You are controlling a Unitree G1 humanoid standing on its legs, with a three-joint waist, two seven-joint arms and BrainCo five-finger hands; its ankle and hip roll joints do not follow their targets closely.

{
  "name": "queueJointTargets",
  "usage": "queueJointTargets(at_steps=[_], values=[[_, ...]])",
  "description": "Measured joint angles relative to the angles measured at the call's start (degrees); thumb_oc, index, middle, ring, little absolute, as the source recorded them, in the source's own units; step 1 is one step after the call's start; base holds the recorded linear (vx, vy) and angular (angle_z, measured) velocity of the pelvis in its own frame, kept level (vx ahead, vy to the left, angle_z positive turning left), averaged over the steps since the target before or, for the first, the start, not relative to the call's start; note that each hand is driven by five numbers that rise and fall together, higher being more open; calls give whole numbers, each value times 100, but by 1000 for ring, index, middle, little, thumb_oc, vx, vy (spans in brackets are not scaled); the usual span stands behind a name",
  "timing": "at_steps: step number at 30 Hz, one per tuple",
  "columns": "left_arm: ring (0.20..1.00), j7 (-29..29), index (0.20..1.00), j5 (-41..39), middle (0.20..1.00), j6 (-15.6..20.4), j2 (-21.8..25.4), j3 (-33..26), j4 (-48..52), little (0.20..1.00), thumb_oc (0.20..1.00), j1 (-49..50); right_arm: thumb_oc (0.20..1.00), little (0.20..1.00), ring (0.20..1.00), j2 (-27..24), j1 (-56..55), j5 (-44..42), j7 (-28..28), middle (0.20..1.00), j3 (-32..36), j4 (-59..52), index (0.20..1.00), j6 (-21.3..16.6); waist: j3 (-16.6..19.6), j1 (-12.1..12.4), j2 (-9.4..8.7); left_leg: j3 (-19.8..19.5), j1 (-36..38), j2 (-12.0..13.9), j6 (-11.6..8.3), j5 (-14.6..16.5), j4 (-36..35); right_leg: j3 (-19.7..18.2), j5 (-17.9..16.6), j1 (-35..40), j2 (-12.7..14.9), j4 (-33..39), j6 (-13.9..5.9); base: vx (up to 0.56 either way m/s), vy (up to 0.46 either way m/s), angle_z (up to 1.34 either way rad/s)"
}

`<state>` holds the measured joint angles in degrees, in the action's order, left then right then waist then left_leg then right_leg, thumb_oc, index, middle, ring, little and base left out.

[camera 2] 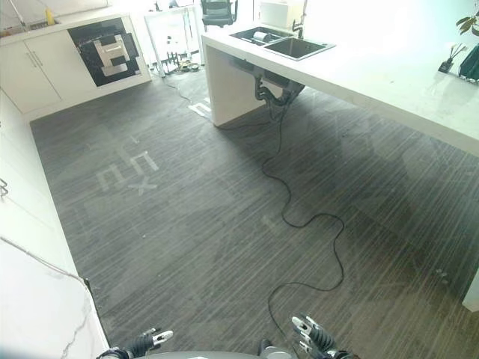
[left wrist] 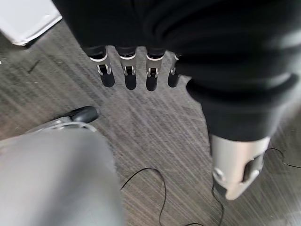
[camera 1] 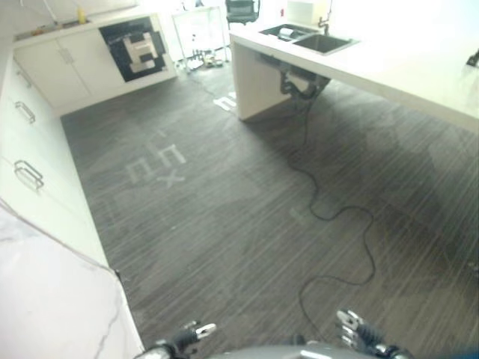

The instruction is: Place the dishes in the dishwasher.

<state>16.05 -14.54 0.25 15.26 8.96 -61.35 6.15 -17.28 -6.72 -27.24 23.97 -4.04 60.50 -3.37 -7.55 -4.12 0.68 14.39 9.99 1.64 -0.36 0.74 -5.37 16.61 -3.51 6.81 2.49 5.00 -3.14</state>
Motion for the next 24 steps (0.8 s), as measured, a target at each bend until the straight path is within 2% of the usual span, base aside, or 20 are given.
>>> queueJointTargets(at_steps=[4, 9, 10, 13, 18, 20, 24], values=[[1000, -31, 1000, -29, 1000, 95, -171, 8, -18, 1000, 1000, 2, 1000, 1000, 1000, 29, 38, 138, -375, 1000, 18, 196, 1000, 7, -20, 7, 12, -54, -3, 1, 23, -16, 1, 17, 7, 7, -5, 0, 23, 8, -35, 4], [1000, -70, 1000, -250, 1000, 91, -305, -1, 36, 1000, 1000, -60, 1000, 1000, 1000, 138, 118, 358, -576, 1000, 9, 212, 1000, 28, -24, 16, 19, -124, 4, 8, 22, -18, 2, 99, 15, 49, -9, 0, 62, -1, -38, 8], [1000, -362, 1000, -280, 1000, 39, -301, -11, 37, 1000, 1000, -74, 1000, 1000, 1000, 136, 181, 352, -633, 1000, 8, 187, 1000, -26, -26, 16, 22, -129, 19, 9, 22, -17, 2, 120, 30, 73, -11, 0, 57, 38, -39, 8], [1000, -708, 1000, -280, 1000, -118, -300, -92, -51, 1000, 1000, -128, 1000, 1000, 1000, 133, 224, 334, -710, 1000, 12, 181, 1000, -261, -29, 17, 21, -129, 20, 12, 21, -16, 2, 130, 38, 77, -13, 0, 61, 11, -9, 2], [1000, -804, 1000, -280, 1000, -76, -309, -121, -50, 1000, 1000, -121, 1000, 1000, 1000, 138, 187, 186, -689, 1000, 10, 167, 1000, -320, -47, 12, 12, -126, 19, 13, 20, -16, 2, 130, 40, 76, -13, 0, 62, 2, -14, 0], [1000, -760, 1000, -295, 1000, -18, -310, -236, -43, 1000, 1000, -120, 1000, 1000, 1000, 142, 110, 121, -714, 1000, 11, 165, 1000, -391, -58, 15, 12, -125, 17, 17, 19, -15, 2, 130, 45, 75, -14, 0, 59, 12, -67, -1], [1000, -135, 1000, -775, 1000, -252, -323, -267, -33, 1000, 1000, -133, 1000, 1000, 1000, 134, 81, 98, -832, 1000, 16, -8, 1000, -512, -70, -5, 26, -123, 16, 24, 18, -14, 1, 130, 67, 75, -20, 0, 36, 12, -67, 0]])
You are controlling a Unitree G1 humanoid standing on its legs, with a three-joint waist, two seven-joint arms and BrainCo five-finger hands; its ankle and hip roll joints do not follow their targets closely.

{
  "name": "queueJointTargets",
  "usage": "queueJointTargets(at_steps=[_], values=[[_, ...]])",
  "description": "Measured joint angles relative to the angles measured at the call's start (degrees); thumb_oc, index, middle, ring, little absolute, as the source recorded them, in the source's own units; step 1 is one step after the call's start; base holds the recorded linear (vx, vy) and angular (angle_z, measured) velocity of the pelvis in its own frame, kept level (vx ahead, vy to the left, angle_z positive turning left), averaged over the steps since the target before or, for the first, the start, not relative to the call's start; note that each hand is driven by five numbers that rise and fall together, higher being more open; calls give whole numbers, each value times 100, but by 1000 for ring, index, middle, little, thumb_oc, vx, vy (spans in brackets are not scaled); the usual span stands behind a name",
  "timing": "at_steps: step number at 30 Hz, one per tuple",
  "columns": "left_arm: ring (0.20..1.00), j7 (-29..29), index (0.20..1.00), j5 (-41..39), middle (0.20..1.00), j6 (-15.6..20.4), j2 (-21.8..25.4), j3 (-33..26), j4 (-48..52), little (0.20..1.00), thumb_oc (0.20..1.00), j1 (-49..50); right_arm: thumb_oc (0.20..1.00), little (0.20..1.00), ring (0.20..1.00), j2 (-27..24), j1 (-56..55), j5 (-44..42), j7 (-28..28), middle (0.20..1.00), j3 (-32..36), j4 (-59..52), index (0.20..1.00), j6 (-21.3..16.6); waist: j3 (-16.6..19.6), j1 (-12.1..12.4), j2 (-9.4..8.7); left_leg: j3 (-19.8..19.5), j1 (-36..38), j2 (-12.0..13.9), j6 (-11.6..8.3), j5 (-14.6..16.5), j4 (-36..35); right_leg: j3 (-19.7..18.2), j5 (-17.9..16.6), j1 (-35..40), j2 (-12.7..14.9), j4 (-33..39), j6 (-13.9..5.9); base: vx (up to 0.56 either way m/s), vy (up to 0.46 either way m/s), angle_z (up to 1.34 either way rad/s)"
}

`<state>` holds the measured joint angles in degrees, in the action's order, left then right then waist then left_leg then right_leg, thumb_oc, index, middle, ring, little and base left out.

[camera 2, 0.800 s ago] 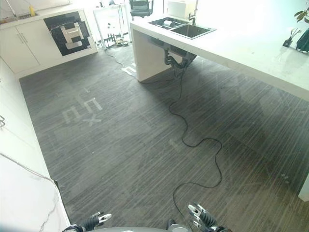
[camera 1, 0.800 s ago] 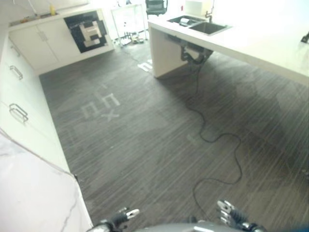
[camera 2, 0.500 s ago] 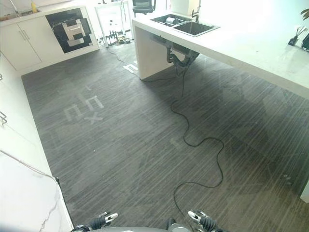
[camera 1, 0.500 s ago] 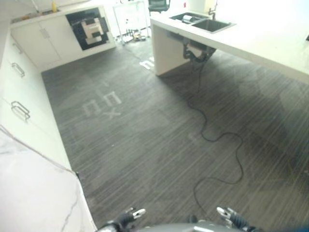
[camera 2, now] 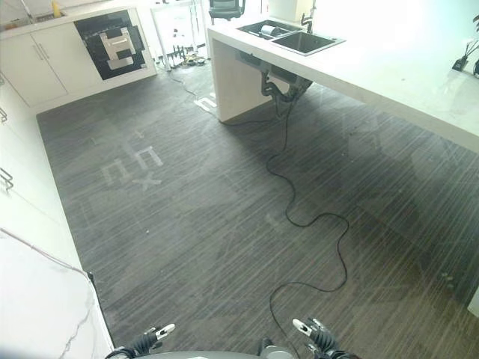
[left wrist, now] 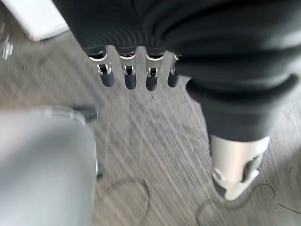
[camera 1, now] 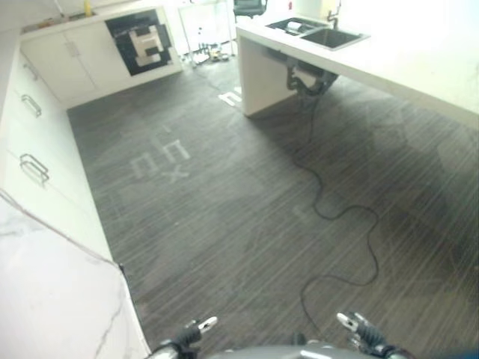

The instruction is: Place the dishes in the dishwasher.

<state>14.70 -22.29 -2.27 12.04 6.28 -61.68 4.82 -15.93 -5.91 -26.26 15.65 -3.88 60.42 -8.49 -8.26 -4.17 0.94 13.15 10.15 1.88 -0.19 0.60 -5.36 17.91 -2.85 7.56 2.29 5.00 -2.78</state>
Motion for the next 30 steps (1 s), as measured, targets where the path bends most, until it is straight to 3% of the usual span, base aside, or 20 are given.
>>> queueJointTargets(at_steps=[6, 7, 9, 11, 12, 13, 15, 19, 21, 23, 24, 25, 27, 28, 29, 30], values=[[1000, 404, 1000, -132, 1000, -233, 2, 1, 86, 1000, 1000, -107, 1000, 1000, 1000, -6, 90, 4, 14, 1000, -9, -28, 1000, 192, -33, -8, 48, -16, 1, 43, -45, 0, 39, 3, 52, 14, -51, -1, 18, 46, -128, 1], [1000, 403, 1000, -135, 1000, -187, 31, -12, 87, 1000, 1000, -188, 1000, 1000, 1000, -8, 200, 34, 21, 1000, -72, -51, 1000, 316, -129, -3, 10, -7, -130, 80, -181, 53, 415, -12, 150, 19, -52, -1, 84, 27, -143, 1], [1000, 406, 1000, -336, 1000, -18, 19, -110, 99, 1000, 1000, -324, 1000, 1000, 1000, -57, 416, 51, 30, 1000, -216, -160, 1000, 412, -312, 13, -114, 56, -538, 75, -212, 34, 1271, -10, 173, 15, 82, -14, 120, 7, -175, 1], [1000, 399, 1000, -490, 1000, 156, -41, -413, 225, 1000, 1000, -481, 1000, 1000, 1000, -81, 615, 139, 35, 1000, -244, -387, 1000, 433, -549, 14, -220, 94, -1496, 265, -464, -99, 2951, -29, 363, -238, 114, -513, 397, 4, -144, 21], [1000, 396, 1000, -531, 1000, 254, 2, -389, 507, 1000, 1000, -607, 1000, 1000, 1000, -84, 834, 136, 36, 1000, -251, -416, 1000, 441, -787, 59, -186, -28, -2365, 534, -732, -461, 4326, 2, 550, -454, 124, -901, 558, 169, -14, 23], [1000, 392, 1000, -530, 1000, 308, 0, -354, 629, 1000, 1000, -669, 1000, 1000, 1000, -82, 975, 132, 25, 1000, -256, -392, 1000, 461, -956, 135, -190, -118, -2688, 625, -707, -430, 4683, -9, 619, -481, 96, -1040, 633, 354, 45, 10], [1000, 400, 1000, -531, 1000, 394, -5, -340, 662, 1000, 1000, -653, 1000, 1000, 1000, -80, 1088, 131, 30, 1000, -318, -380, 1000, 513, -1015, 195, -171, 26, -2828, 688, -714, -423, 3949, -9, 691, -463, -5, -1099, 663, 474, 127, -4], [1000, 413, 1000, -401, 1000, 362, -82, -351, 288, 1000, 1000, -639, 1000, 1000, 1000, -82, 980, 156, 17, 1000, -487, -371, 1000, 693, -1091, 203, 126, 316, -2260, 729, -817, -714, 953, 8, 835, 28, -416, -1002, 494, 483, 237, -7], [1000, 409, 1000, -406, 1000, 402, -88, -448, 242, 1000, 1000, -561, 1000, 1000, 1000, -83, 695, 157, 19, 1000, -531, -343, 1000, 692, -1079, 262, 134, 318, -2187, 814, -825, -816, 457, 6, 1136, 256, -542, -1043, 347, 493, 260, -10], [1000, 337, 1000, -406, 1000, 388, -47, -641, 170, 1000, 1000, -538, 1000, 1000, 1000, -205, 414, 160, 19, 1000, -571, -302, 1000, 689, -1046, 306, 31, 323, -2124, 937, -760, -829, 693, -72, 1410, 441, -592, -1207, 359, 549, 341, -17], [1000, 311, 1000, -408, 1000, 332, -60, -845, 133, 1000, 1000, -535, 1000, 1000, 1000, -236, 410, 146, 9, 1000, -382, -293, 1000, 719, -1058, 309, -4, 371, -2104, 893, -616, -724, 1090, -162, 1507, 548, -617, -1248, 375, 659, 426, -18], [1000, 295, 1000, -407, 1000, 227, -86, -1374, -89, 1000, 1000, -578, 1000, 1000, 1000, -238, 460, 134, -1, 1000, -249, -236, 1000, 780, -960, 450, -233, 502, -2114, 610, -251, -438, 1714, -216, 1877, 735, -506, -1279, 215, 590, 537, -11], [1000, 314, 1000, -355, 1000, 172, -48, -1564, -169, 1000, 1000, -641, 1000, 1000, 1000, -79, 391, 133, 3, 1000, -110, -275, 1000, 753, -705, 637, -625, 956, -2112, -65, 350, -93, 2099, -126, 2174, 1088, -244, -1408, -44, 501, 688, 12], [1000, 357, 1000, -237, 1000, 95, -64, -1508, -223, 1000, 1000, -635, 1000, 1000, 1000, -50, 251, 123, -9, 1000, 179, -482, 1000, 700, -702, 573, -452, 1379, -1951, -160, 815, 213, 2408, 26, 2291, 1083, -214, -2206, -251, 284, 421, 23], [1000, 354, 1000, -114, 1000, 83, 83, -697, -307, 1000, 1000, -512, 1000, 1000, 1000, -11, 135, 27, -126, 1000, 281, -738, 1000, 612, -507, 468, -334, 1429, -1579, -439, 1377, 577, 1926, 201, 2107, -144, 443, -5176, -815, 281, 227, 51], [1000, 363, 1000, -18, 1000, -16, 185, -281, -298, 1000, 1000, -348, 1000, 1000, 1000, 38, 38, 20, -149, 1000, 155, -1155, 1000, 550, -384, 236, -357, 1386, -1322, -723, 1271, 503, 1623, 280, 1323, -1163, 1210, -7184, -931, 365, 96, 31]])
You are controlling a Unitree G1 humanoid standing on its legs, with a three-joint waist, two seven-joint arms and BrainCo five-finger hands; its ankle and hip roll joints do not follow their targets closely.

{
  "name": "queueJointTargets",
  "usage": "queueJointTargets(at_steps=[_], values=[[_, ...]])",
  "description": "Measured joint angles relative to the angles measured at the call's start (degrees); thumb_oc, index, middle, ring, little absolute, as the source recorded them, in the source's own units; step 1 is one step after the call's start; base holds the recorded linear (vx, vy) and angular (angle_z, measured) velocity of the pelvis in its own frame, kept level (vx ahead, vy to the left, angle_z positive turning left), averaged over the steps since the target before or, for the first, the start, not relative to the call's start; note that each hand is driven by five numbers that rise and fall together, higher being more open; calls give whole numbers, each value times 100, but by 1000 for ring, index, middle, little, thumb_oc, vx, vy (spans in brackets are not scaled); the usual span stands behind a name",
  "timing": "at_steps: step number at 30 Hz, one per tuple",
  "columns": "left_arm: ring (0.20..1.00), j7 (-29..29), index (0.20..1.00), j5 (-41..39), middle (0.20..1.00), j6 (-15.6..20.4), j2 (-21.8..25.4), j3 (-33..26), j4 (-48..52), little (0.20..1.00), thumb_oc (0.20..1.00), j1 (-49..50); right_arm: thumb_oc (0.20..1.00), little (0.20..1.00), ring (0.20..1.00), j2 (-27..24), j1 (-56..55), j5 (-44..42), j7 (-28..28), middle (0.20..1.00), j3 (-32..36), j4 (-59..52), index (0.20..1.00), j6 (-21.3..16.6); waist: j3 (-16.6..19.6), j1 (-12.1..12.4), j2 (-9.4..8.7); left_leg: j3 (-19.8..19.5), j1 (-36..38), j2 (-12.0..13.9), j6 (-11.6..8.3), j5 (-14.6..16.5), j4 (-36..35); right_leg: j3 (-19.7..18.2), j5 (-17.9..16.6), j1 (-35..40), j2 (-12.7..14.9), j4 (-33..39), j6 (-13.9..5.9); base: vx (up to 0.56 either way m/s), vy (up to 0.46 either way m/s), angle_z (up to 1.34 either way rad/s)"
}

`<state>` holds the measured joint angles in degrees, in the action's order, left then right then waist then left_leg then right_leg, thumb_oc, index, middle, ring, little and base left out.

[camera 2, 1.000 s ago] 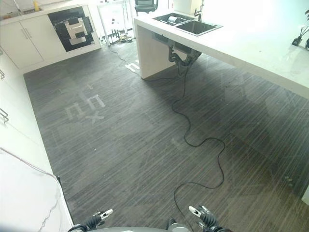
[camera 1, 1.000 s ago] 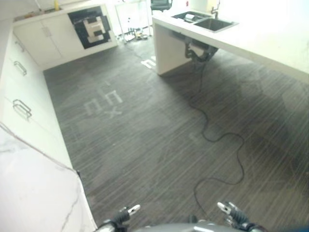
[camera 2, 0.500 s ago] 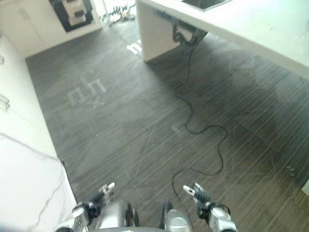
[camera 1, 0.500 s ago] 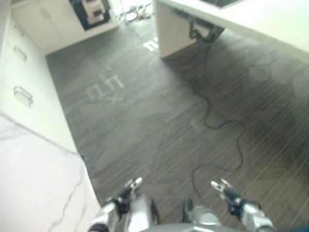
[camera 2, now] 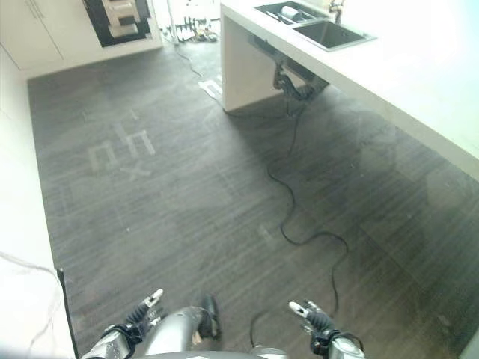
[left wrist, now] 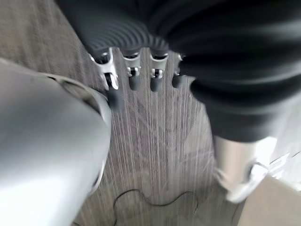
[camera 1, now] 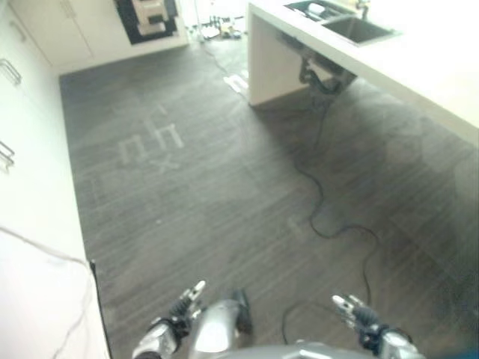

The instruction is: Place the dishes in the dishwasher.

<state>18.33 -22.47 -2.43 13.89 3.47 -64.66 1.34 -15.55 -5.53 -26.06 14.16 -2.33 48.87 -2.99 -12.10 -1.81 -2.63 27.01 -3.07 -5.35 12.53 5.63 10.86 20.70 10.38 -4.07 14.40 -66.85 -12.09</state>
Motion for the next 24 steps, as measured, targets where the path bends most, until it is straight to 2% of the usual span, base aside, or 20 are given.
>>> queueJointTargets(at_steps=[1, 2, 3, 4, 5, 7, 9, 10, 11, 12, 13, 14, 15, 16, 18, 19, 21, 22, 23, 24], values=[[1000, -17, 1000, 47, 1000, -9, -14, 145, 112, 1000, 1000, 99, 1000, 1000, 1000, -56, -37, 9, -3, 1000, -321, -29, 1000, -4, 115, -29, 86, -56, 329, -142, -35, 26, -316, -141, -60, -505, 231, -216, 123, 417, 34, 43], [1000, -25, 1000, -9, 1000, -13, 22, 327, 168, 1000, 1000, 73, 1000, 1000, 1000, -90, 84, 9, -8, 1000, -679, 16, 1000, -22, 146, -69, 233, -326, 633, -228, -46, 27, -685, -463, 136, -1081, 72, 101, 268, 377, -102, 59], [1000, -11, 1000, -8, 1000, -49, 92, 449, 163, 1000, 1000, -98, 1000, 1000, 1000, -47, 172, 4, -24, 1000, -762, -25, 1000, -126, 91, -163, 354, -614, 762, -177, -94, 16, -851, -512, 312, -1364, -274, 620, 405, 315, -123, 117], [1000, 30, 1000, 16, 1000, -100, 131, 431, 190, 1000, 1000, -371, 1000, 1000, 1000, -94, 229, -3, -5, 1000, -790, -190, 1000, -167, 11, -338, 442, -962, 936, -114, -174, -1, -1014, -545, 322, -1646, -704, 1893, 552, 358, -155, 168], [1000, 55, 1000, 20, 1000, -147, 174, 430, 301, 1000, 1000, -530, 1000, 1000, 1000, -193, 241, -9, -3, 1000, -784, -312, 1000, -168, -41, -409, 432, -1181, 1118, -165, -235, 33, -1113, -445, 150, -1859, -856, 3243, 758, 385, -144, 165], [1000, 94, 1000, 21, 1000, -171, 178, 423, 566, 1000, 1000, -573, 1000, 1000, 1000, -362, 196, -14, -4, 1000, -702, -392, 1000, -161, -166, -555, 352, -1432, 1729, -255, -527, 348, -1238, -306, -387, -2077, -888, 4945, 885, 538, -191, 126], [1000, 121, 1000, 29, 1000, -207, 159, 442, 541, 1000, 1000, -438, 1000, 1000, 1000, -367, 87, -46, 22, 1000, -575, -391, 1000, -167, -199, -689, 296, -1583, 2230, -258, -973, 830, -1155, -303, -667, -2290, -884, 5623, 773, 528, -205, 100], [1000, 121, 1000, 120, 1000, -225, 40, 519, 412, 1000, 1000, -228, 1000, 1000, 1000, -359, 44, -81, 53, 1000, -551, -265, 1000, -135, -219, -725, 341, -1551, 2599, -227, -1141, 981, -1187, -213, -786, -2416, -931, 5401, 861, 653, -323, 84], [1000, 130, 1000, 144, 1000, -243, -163, 631, 259, 1000, 1000, 65, 1000, 1000, 1000, -311, -77, -99, 64, 1000, -408, -204, 1000, -100, -234, -726, 372, -1650, 3030, -249, -1194, 999, -992, -91, -742, -1975, -1107, 4916, 1360, 698, -362, 38], [1000, 109, 1000, 169, 1000, -285, -361, 688, 117, 1000, 1000, 208, 1000, 1000, 1000, -376, -40, -115, 38, 1000, -358, -177, 1000, -92, -260, -690, 455, -1795, 3210, -211, -1343, 970, -503, -339, -1356, -1572, -1285, 5044, 2228, 584, -339, 0], [1000, 112, 1000, 172, 1000, -309, -456, 691, 86, 1000, 1000, 217, 1000, 1000, 1000, -445, 35, -119, 29, 1000, -367, -168, 1000, -92, -240, -695, 596, -1924, 3092, -167, -1472, 886, -16, -420, -1563, -1463, -1344, 4990, 2306, 416, -261, -38], [1000, 108, 1000, 170, 1000, -306, -500, 649, 127, 1000, 1000, 192, 1000, 1000, 1000, -468, 221, -124, 22, 1000, -396, -127, 1000, -73, -227, -659, 769, -2036, 2969, -75, -1483, 956, 218, -476, -1394, -1306, -1494, 4958, 2236, 418, -282, -38], [1000, 99, 1000, 167, 1000, -302, -491, 516, 107, 1000, 1000, 169, 1000, 1000, 1000, -435, 402, -139, 25, 1000, -405, -131, 1000, -36, -232, -716, 827, -1983, 2802, 133, -1601, 454, 777, -478, -1163, -1039, -1680, 4921, 2310, 290, -236, -49], [1000, 94, 1000, 162, 1000, -291, -458, 419, 137, 1000, 1000, 86, 1000, 1000, 1000, -442, 429, -147, 27, 1000, -411, -273, 1000, -42, -205, -733, 846, -1931, 2704, 289, -1784, -49, 1360, -542, -986, -709, -1854, 4996, 2205, 327, -290, -39], [1000, 46, 1000, 109, 1000, -202, -435, 246, 182, 1000, 1000, 9, 1000, 1000, 1000, -476, 483, -147, 33, 1000, -421, -446, 1000, -51, -169, -751, 759, -2014, 2240, 429, -2254, -1161, 2327, -652, -688, -369, -2007, 5181, 2394, 327, -336, -23], [1000, 30, 1000, 108, 1000, -106, -427, 106, 192, 1000, 1000, -61, 1000, 1000, 1000, -475, 537, -146, 29, 1000, -421, -420, 1000, -52, -183, -760, 675, -1994, 1698, 535, -2326, -1286, 3246, -718, -570, -260, -2044, 5218, 2445, 276, -307, -8], [1000, -20, 1000, 114, 1000, -94, -298, 27, 257, 1000, 1000, -108, 1000, 1000, 1000, -442, 597, -145, 27, 1000, -581, -284, 1000, -15, -238, -685, 354, -1838, 562, 734, -2022, -1084, 4765, -805, -440, 37, -2053, 5253, 2445, 301, -182, -13], [1000, -90, 1000, 110, 1000, 5, -174, -82, 375, 1000, 1000, -36, 1000, 1000, 1000, -343, 580, -152, 27, 1000, -605, -216, 1000, -3, -305, -523, 88, -1590, -145, 833, -1628, -779, 5232, -951, -451, 407, -2050, 5518, 2442, 360, -6, -48], [1000, -121, 1000, 105, 1000, 86, 14, -222, 734, 1000, 1000, 24, 1000, 1000, 1000, -289, 537, -165, 7, 1000, -590, -174, 1000, -11, -345, -340, -105, -1469, -739, 795, -1306, -342, 4951, -1153, -464, 711, -2024, 5894, 2273, 438, 116, -104], [1000, -115, 1000, 109, 1000, 105, 190, -105, 949, 1000, 1000, 27, 1000, 1000, 1000, -280, 582, -162, 9, 1000, -632, -87, 1000, -11, -348, -173, -183, -1281, -1042, 782, -1205, -205, 3419, -1416, -417, 1108, -2016, 6247, 1863, 466, 153, -103]])
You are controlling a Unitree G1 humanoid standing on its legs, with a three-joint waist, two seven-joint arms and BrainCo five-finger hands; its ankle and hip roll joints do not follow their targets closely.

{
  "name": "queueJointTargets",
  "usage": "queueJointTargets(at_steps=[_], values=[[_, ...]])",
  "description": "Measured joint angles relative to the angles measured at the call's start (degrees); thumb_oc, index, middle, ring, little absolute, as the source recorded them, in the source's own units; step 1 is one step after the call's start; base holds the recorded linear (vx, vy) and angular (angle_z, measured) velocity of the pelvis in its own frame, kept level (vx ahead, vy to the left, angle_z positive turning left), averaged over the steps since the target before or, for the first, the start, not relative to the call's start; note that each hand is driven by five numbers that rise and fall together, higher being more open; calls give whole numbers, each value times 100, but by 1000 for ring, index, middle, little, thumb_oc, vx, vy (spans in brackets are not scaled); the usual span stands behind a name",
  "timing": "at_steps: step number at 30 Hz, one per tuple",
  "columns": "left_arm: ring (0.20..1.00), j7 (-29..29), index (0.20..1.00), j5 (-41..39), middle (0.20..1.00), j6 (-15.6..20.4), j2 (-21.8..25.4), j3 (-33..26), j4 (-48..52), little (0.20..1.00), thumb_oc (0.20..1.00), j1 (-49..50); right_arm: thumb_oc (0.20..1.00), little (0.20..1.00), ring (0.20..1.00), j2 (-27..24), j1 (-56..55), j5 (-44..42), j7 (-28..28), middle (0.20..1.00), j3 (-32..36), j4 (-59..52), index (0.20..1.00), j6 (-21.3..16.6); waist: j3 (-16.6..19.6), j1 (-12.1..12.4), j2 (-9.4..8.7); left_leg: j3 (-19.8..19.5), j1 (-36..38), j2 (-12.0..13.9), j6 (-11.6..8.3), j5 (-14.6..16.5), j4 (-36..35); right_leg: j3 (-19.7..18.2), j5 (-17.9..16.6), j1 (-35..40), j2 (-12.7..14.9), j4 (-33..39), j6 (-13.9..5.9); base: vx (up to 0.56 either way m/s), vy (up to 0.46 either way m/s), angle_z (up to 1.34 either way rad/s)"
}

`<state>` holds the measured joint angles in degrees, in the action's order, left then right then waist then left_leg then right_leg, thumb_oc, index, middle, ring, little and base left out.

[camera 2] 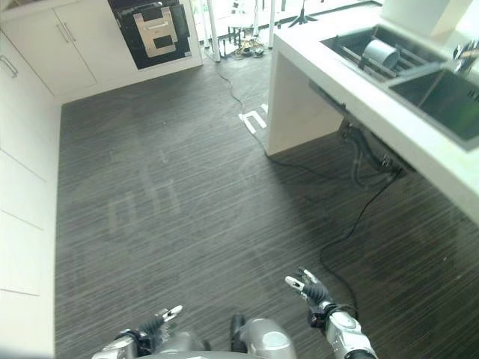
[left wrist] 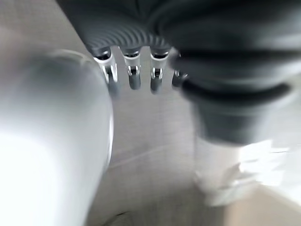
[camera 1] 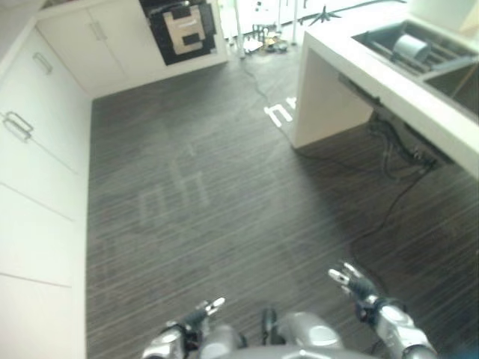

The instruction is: Place the dishes in the dishwasher.

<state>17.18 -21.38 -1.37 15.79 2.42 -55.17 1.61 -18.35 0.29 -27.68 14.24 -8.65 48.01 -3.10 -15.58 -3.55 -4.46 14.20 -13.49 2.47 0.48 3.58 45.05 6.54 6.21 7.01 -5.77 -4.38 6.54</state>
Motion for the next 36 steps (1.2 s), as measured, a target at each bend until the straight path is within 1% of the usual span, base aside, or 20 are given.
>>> queueJointTargets(at_steps=[1, 2, 3, 5, 6, 8, 9, 10, 12, 13, 14, 15, 18, 20, 24, 26, 30, 31, 33, 36], values=[[1000, 1, 1000, 4, 1000, -19, 5, 58, 16, 1000, 1000, 1, 1000, 1000, 1000, 9, 41, -1, -4, 1000, 14, -1, 1000, -10, -1, 4, 127, 23, -67, 25, 29, -19, -890, 138, 334, 226, 26, 45, -479, 491, 165, -168], [1000, 3, 1000, -2, 1000, -10, -181, 80, 20, 1000, 1000, 116, 1000, 1000, 1000, -132, 98, 4, -9, 1000, -30, -47, 1000, -12, 10, 175, 439, -60, 112, 250, -143, -193, -2995, 885, 803, 146, 313, -582, -348, 527, 154, -148], [1000, -17, 1000, 3, 1000, -28, -320, 16, -181, 1000, 1000, 120, 1000, 1000, 1000, -206, 120, 1, -51, 1000, -114, -90, 1000, -39, -29, 34, 698, -404, 193, 301, -407, -370, -4213, 728, 753, 498, 103, -355, -5, 549, 146, -143], [1000, -13, 1000, 9, 1000, -161, -379, 87, -410, 1000, 1000, 195, 1000, 1000, 1000, -238, 51, 0, -99, 1000, -270, 148, 1000, -25, -32, -4, 722, -1566, -13, 0, -319, -473, -5047, 295, 806, 1048, 92, -35, -135, 460, 132, -113], [1000, -18, 1000, 9, 1000, -193, -404, 15, -497, 1000, 1000, 271, 1000, 1000, 1000, -234, 31, 0, -93, 1000, -345, 243, 1000, -21, -65, 125, 611, -1627, -187, -75, -350, -501, -4948, 3, 846, 1312, 181, 181, -207, 411, 196, -154], [1000, -17, 1000, 5, 1000, -164, -345, -91, -575, 1000, 1000, 355, 1000, 1000, 1000, -254, -115, 2, -91, 1000, -392, 323, 1000, -24, -135, 125, 403, -1054, -341, -316, 52, -689, -4529, -135, 1033, 1727, 307, 209, -538, 394, 247, -90], [1000, -30, 1000, 6, 1000, -176, -346, -77, -652, 1000, 1000, 351, 1000, 1000, 1000, -304, -323, 11, -87, 1000, -359, 331, 1000, -21, -89, 111, 420, -541, -182, -379, 545, -657, -4330, -142, 1115, 1956, 255, 33, -700, 338, 244, -53], [1000, -32, 1000, 7, 1000, -194, -251, -87, -754, 1000, 1000, 372, 1000, 1000, 1000, -143, -358, 15, -107, 1000, -323, 376, 1000, -3, -81, 114, 248, -555, 80, -425, 1049, -1191, -4318, -99, 1192, 2040, 339, -453, -862, 342, 276, -62], [1000, -74, 1000, 39, 1000, -232, -143, -14, -786, 1000, 1000, 179, 1000, 1000, 1000, 67, -323, 2, -78, 1000, -159, 415, 1000, 3, -95, 105, 107, -808, 562, -428, 1246, -1415, -4469, -112, 1692, 1491, 698, -1346, -1023, 320, 276, -98], [1000, -54, 1000, 62, 1000, -245, -134, -1, -860, 1000, 1000, 73, 1000, 1000, 1000, 118, -293, -5, -73, 1000, 12, 423, 1000, -52, -94, 47, 214, -770, 901, -407, 1122, -1433, -4620, -113, 1680, 1291, 821, -1069, -1079, 332, 307, -39], [1000, -5, 1000, 59, 1000, -128, -151, 0, -897, 1000, 1000, -610, 1000, 1000, 1000, 170, -409, -30, -82, 1000, 52, 434, 1000, -74, -54, -147, 244, -927, 1398, -715, 808, -1203, -4897, -31, 952, 378, 1052, -787, -1023, 433, 492, 21], [1000, 9, 1000, 59, 1000, -130, -181, 29, -879, 1000, 1000, -706, 1000, 1000, 1000, 206, -490, -23, -81, 1000, 56, 435, 1000, -55, -24, -186, 290, -960, 1521, -780, 745, -1133, -4907, 57, 794, 457, 1083, -816, -1116, 366, 443, 49], [1000, 72, 1000, 60, 1000, -217, -51, 525, -1045, 1000, 1000, -650, 1000, 1000, 1000, 434, -428, 69, -120, 1000, 214, 321, 1000, -216, -5, -185, 569, -705, 2013, -669, 743, -675, -4935, 104, 460, -981, 1384, -3922, -1577, 198, 193, -48], [1000, 71, 1000, 53, 1000, -241, -93, 547, -946, 1000, 1000, -483, 1000, 1000, 1000, 353, -434, 81, -94, 1000, 34, 271, 1000, -272, 39, -251, 611, -512, 2186, -645, 764, -568, -5008, 237, 478, -1443, 1474, -4092, -1586, 161, -13, -59], [1000, 73, 1000, 58, 1000, -284, -118, 438, -903, 1000, 1000, -387, 1000, 1000, 1000, 214, -372, 178, -93, 1000, 24, 272, 1000, -292, -32, -248, 362, -94, 2461, -509, 521, -273, -5003, 856, 348, -1943, 1375, -1894, -1400, 133, -94, -47], [1000, 68, 1000, 56, 1000, -326, -105, 424, -907, 1000, 1000, -305, 1000, 1000, 1000, 219, -376, 181, -78, 1000, 39, 335, 1000, -300, -62, -243, 192, 209, 2725, -349, 375, -71, -5003, 1332, -350, -2300, 1598, -1396, -1605, 144, -197, -61], [1000, 69, 1000, 51, 1000, -280, -145, 435, -772, 1000, 1000, -131, 1000, 1000, 1000, 241, -579, 185, -67, 1000, 50, 501, 1000, -293, 2, -226, 237, 202, 3261, 35, -22, 254, -5001, 1284, -403, -1580, 1459, -1111, -1438, 150, -147, -13], [1000, 74, 1000, 55, 1000, -305, -313, 444, -789, 1000, 1000, -106, 1000, 1000, 1000, 108, -548, 184, -105, 1000, 76, 533, 1000, -299, 34, -229, 414, 174, 3324, 252, -228, 408, -4827, 1282, -670, -1256, 1135, -704, -723, 122, -91, -19], [1000, 38, 1000, 52, 1000, -308, -504, 450, -779, 1000, 1000, -169, 1000, 1000, 1000, -35, -400, 179, -213, 1000, 76, 544, 1000, -296, 32, -241, 597, 103, 3047, 301, -256, 468, -4611, 1260, -879, -906, 886, -150, -386, 95, -91, -22], [1000, -48, 1000, 51, 1000, -310, -466, 427, -785, 1000, 1000, -232, 1000, 1000, 1000, -37, -421, 179, -284, 1000, 69, 602, 1000, -289, 55, -306, 683, -11, 2754, 339, -261, 405, -4356, 1197, -652, -813, 712, -210, -530, 42, -41, -17]])
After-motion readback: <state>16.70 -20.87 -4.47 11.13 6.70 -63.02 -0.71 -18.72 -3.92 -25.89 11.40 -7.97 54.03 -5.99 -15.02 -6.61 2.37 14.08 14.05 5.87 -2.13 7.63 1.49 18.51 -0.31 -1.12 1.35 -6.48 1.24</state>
